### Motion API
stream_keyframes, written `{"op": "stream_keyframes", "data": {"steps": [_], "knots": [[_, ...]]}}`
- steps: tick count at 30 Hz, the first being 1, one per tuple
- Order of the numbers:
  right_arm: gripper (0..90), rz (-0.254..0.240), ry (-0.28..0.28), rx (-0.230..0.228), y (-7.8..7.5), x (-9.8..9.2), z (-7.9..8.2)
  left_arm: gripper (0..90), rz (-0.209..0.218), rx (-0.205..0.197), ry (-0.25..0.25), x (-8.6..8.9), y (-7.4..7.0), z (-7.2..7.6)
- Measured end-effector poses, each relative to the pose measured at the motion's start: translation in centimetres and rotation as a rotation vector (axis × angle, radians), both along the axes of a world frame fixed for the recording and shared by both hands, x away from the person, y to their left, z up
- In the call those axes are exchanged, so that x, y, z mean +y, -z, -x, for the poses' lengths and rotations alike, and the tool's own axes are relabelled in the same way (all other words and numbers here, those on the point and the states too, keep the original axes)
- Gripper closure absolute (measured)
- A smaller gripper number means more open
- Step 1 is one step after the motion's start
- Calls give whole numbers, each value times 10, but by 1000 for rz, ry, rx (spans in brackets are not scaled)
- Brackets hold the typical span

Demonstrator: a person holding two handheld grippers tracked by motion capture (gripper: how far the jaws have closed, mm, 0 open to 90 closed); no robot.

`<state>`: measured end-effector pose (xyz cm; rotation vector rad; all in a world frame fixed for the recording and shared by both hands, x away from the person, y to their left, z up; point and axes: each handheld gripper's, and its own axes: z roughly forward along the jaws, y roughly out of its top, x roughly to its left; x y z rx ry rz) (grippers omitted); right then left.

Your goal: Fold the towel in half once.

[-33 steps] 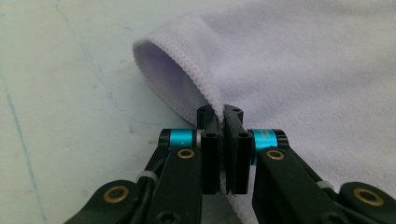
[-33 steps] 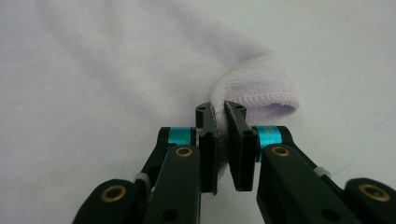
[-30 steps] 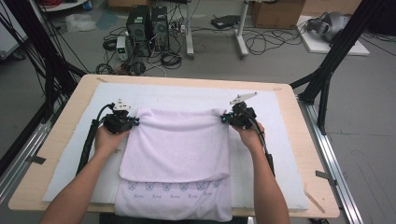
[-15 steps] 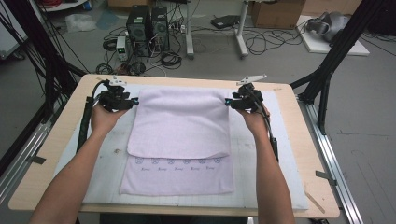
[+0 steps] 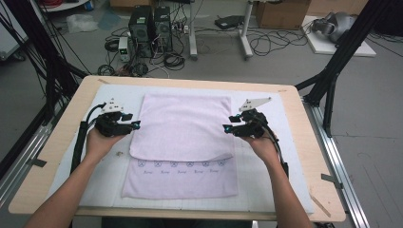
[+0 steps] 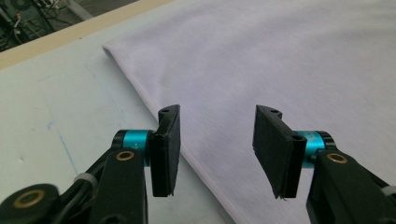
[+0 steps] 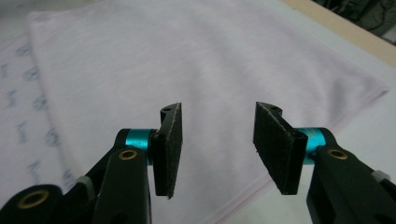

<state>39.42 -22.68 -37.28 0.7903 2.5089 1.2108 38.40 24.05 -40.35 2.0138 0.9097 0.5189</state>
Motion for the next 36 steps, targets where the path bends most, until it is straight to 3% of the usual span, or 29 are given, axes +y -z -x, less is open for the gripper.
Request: {"op": "stream_keyframes", "data": {"steps": [5,9,11,12,14,20,24,26,29,33,36], "knots": [[535,3,-47,18,12,0,22,515,11,-2,34,4,8,23],[533,-17,-53,50,27,-5,34,521,22,26,72,3,15,37],[523,3,-71,117,33,-2,37,539,20,65,108,1,18,41],[523,10,-85,121,35,-1,39,540,13,71,125,0,20,44],[535,17,-99,85,38,2,46,544,3,79,150,-1,22,49],[543,15,-92,130,54,-2,48,556,-22,104,194,-3,31,58],[608,25,-103,175,65,-3,47,625,-35,129,211,-4,39,57],[669,30,-99,162,66,-2,48,682,-29,122,218,-5,40,58],[834,33,-118,152,64,-1,48,789,-52,103,224,-6,38,60],[856,9,-136,134,61,-1,48,894,-49,99,221,-7,35,60],[856,-21,-125,112,55,-6,49,895,-50,86,218,-6,31,62]]}}
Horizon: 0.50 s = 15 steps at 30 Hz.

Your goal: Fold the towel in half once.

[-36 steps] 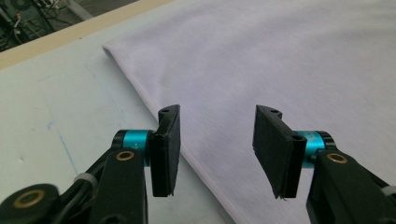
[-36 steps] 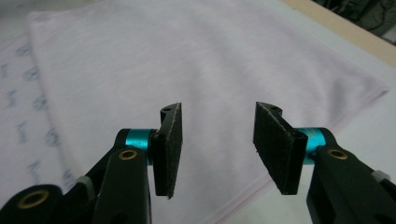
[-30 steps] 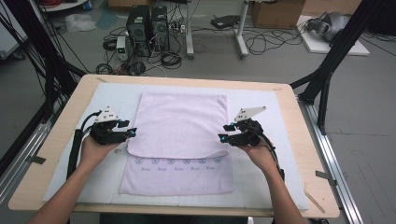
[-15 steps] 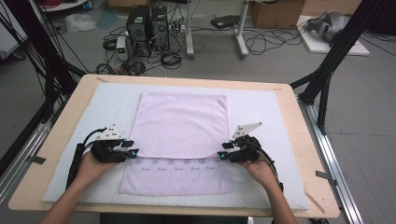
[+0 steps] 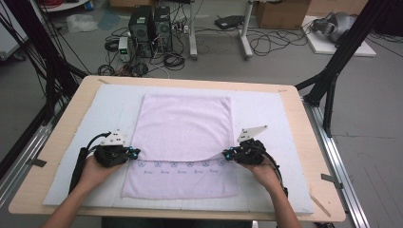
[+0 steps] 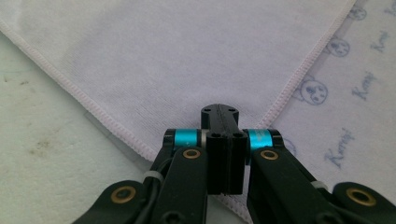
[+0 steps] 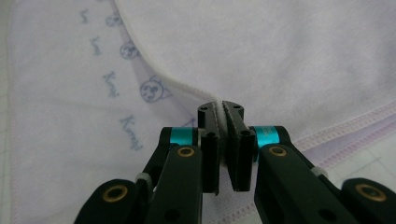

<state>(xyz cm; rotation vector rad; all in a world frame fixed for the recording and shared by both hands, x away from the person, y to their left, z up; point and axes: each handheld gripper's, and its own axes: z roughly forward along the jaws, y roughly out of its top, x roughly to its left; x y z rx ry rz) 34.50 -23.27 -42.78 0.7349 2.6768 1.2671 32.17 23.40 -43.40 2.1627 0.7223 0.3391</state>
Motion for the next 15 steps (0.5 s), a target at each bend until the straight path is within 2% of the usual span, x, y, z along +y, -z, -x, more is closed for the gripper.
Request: {"op": "stream_keyframes", "data": {"steps": [3,6,10,15], "knots": [[857,-24,7,-5,-7,-6,4,896,15,-19,-9,2,-9,4],[857,-42,-1,-39,-16,-10,12,897,34,-37,-16,4,-20,11],[857,-36,-29,-72,-28,-12,26,897,44,-64,0,7,-33,27],[844,-37,-58,-58,-34,-21,47,897,42,-81,31,9,-35,53]]}}
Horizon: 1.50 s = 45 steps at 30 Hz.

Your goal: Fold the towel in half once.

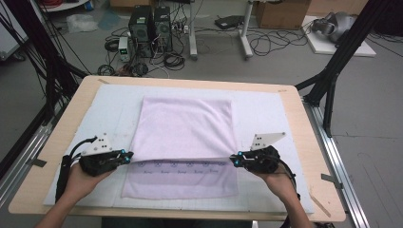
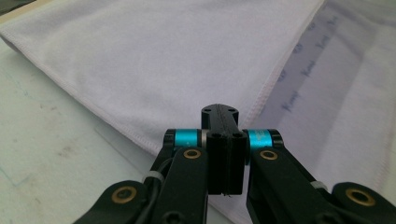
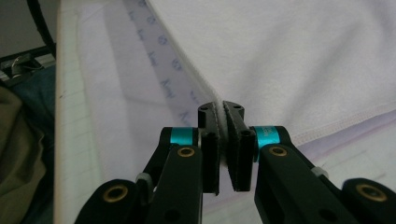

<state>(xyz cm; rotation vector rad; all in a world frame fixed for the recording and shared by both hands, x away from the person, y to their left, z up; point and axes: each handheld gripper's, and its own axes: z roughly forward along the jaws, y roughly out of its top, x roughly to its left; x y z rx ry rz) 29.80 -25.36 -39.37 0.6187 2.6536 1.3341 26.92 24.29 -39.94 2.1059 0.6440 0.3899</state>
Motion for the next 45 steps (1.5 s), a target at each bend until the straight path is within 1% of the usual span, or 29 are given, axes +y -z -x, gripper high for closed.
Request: {"op": "stream_keyframes", "data": {"steps": [1,2,3,4,5,6,8,9,10,11,13,15,16,18,19,20,21,22,23,25,27,30,33,36,39,41,42,43,45], "knots": [[788,-3,-8,16,2,-2,4,897,3,1,10,1,2,4],[687,-17,-11,45,5,-4,7,890,9,6,11,1,5,6],[648,-30,-15,65,8,-5,7,805,5,19,9,1,8,7],[645,-41,-20,75,10,-7,9,758,0,24,6,0,10,6],[636,-45,-16,66,11,-7,10,754,-6,28,4,0,12,4],[625,-54,-7,67,12,-7,8,741,-11,34,2,0,13,0],[626,-55,4,57,14,-5,4,736,-5,40,-4,-2,16,-6],[629,-40,8,43,14,-2,1,732,-6,44,-6,-3,17,-10],[636,-24,19,39,16,1,-2,731,-5,45,-10,-4,18,-14],[641,-13,20,38,18,3,-5,723,-3,56,-13,-5,20,-19],[648,21,19,58,25,9,-11,695,-11,76,-17,-8,27,-26],[648,43,14,74,33,13,-14,620,-26,96,-29,-11,34,-30],[649,52,9,79,37,14,-15,607,-31,102,-25,-12,37,-31],[666,92,13,80,43,16,-15,613,-45,114,-17,-14,44,-31],[678,99,11,84,47,17,-15,641,-42,98,-16,-14,45,-29],[700,84,19,75,49,16,-13,700,-36,103,-8,-14,45,-29],[738,81,26,64,50,16,-13,771,-44,109,-5,-14,44,-29],[789,74,24,70,50,15,-12,827,-47,114,-4,-15,44,-29],[826,65,24,72,51,15,-12,861,-56,110,-4,-17,43,-29],[863,61,17,69,51,16,-12,877,-71,104,-9,-18,42,-29],[873,62,14,65,51,16,-12,882,-64,102,-16,-17,41,-27],[876,37,12,53,44,14,-10,883,-51,92,-22,-13,35,-24],[877,-3,10,26,30,11,-8,884,-33,78,-22,-9,24,-21],[877,-19,3,-6,14,10,-6,884,-2,54,-28,-5,8,-15],[878,-29,-16,-25,2,11,2,885,0,33,-18,-1,-3,-4],[879,-27,-28,-31,-2,10,11,885,4,25,-12,2,-7,4],[879,-27,-32,-35,-3,9,15,885,7,28,-9,4,-7,9],[879,-26,-32,-29,-3,8,19,885,7,31,0,4,-6,15],[877,-37,-51,-18,-2,5,29,884,-5,40,21,4,-1,26]]}}
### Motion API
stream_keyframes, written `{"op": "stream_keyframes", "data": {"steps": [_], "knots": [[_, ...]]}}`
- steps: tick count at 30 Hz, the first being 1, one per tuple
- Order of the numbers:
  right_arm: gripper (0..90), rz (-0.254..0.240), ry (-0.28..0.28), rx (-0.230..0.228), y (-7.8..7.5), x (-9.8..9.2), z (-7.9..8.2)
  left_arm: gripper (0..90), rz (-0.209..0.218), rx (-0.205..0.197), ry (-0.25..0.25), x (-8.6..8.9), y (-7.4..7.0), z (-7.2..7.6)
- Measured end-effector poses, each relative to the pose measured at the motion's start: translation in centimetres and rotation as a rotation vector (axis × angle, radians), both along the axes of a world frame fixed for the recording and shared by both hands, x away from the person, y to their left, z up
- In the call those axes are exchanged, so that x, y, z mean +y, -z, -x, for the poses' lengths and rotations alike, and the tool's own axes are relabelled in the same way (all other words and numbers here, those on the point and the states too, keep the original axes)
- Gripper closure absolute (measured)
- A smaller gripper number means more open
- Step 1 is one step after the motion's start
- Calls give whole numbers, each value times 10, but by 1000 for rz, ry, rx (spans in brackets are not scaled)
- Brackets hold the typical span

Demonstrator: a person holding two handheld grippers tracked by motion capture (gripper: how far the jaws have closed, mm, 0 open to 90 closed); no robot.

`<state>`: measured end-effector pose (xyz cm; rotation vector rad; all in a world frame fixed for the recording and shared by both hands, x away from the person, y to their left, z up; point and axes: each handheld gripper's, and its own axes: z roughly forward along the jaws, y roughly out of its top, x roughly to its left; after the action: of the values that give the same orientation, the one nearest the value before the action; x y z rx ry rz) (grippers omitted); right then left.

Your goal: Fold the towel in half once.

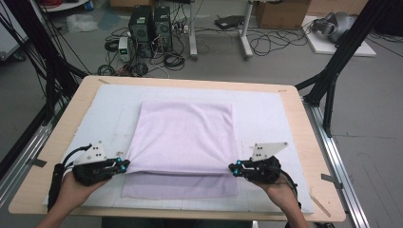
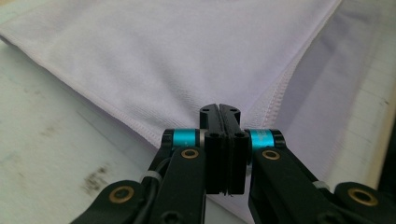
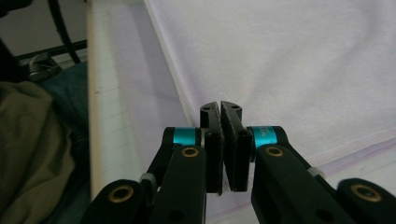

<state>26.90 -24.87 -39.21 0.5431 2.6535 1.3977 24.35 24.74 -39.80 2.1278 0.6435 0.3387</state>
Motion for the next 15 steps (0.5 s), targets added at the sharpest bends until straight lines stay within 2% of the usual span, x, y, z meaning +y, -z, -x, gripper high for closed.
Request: {"op": "stream_keyframes", "data": {"steps": [2,3,4,5,10,12,15], "knots": [[827,-15,-45,39,5,-1,8,872,-15,9,17,0,7,6],[764,-7,-51,62,9,0,11,816,-16,25,17,1,10,6],[734,19,-38,55,13,1,12,741,-13,43,7,1,14,4],[714,45,-31,61,16,1,12,706,-9,48,6,1,16,2],[670,67,-21,58,32,6,1,695,-32,66,37,-10,25,-4],[650,60,-21,82,39,10,-4,697,-54,78,50,-14,31,-7],[646,90,-19,115,49,15,-10,694,-82,91,53,-17,41,-9]]}}
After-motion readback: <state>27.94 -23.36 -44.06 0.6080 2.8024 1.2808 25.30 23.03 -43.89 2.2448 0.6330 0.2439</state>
